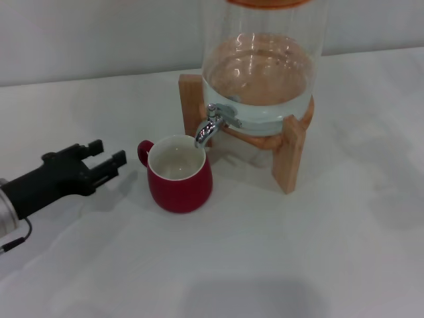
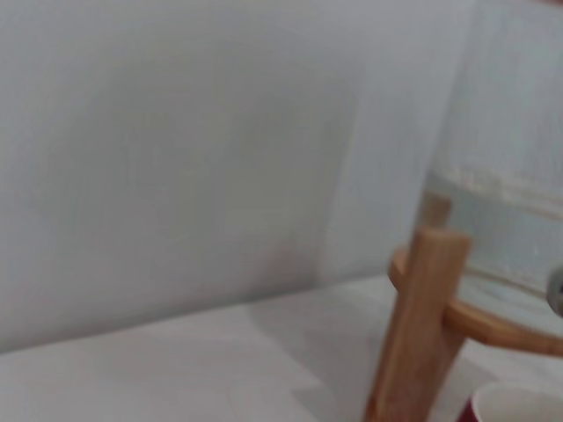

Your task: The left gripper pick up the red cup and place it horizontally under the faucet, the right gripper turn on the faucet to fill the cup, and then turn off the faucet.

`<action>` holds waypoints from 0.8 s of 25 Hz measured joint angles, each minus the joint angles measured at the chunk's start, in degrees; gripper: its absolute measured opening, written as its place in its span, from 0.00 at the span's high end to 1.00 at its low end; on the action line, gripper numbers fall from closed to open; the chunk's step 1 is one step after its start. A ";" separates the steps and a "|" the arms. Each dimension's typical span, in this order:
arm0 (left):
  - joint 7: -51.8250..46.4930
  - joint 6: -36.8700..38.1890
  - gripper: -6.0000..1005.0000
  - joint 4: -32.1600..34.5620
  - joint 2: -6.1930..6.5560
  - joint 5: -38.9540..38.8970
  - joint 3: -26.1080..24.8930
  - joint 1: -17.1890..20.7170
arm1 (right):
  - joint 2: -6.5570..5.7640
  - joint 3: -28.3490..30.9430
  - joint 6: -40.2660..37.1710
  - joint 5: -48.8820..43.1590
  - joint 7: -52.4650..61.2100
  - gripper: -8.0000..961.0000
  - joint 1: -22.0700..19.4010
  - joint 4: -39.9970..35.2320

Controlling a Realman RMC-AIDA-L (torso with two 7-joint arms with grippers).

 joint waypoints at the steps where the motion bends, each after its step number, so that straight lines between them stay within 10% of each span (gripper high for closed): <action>1: 0.00 -0.20 0.42 0.27 0.01 -0.99 0.05 0.58 | 0.00 0.00 0.01 0.00 0.00 0.25 0.00 0.00; 20: 2.80 11.13 0.42 -4.71 0.03 -4.73 0.33 -3.36 | 0.00 0.00 -0.05 -0.01 -0.07 0.25 0.17 -0.03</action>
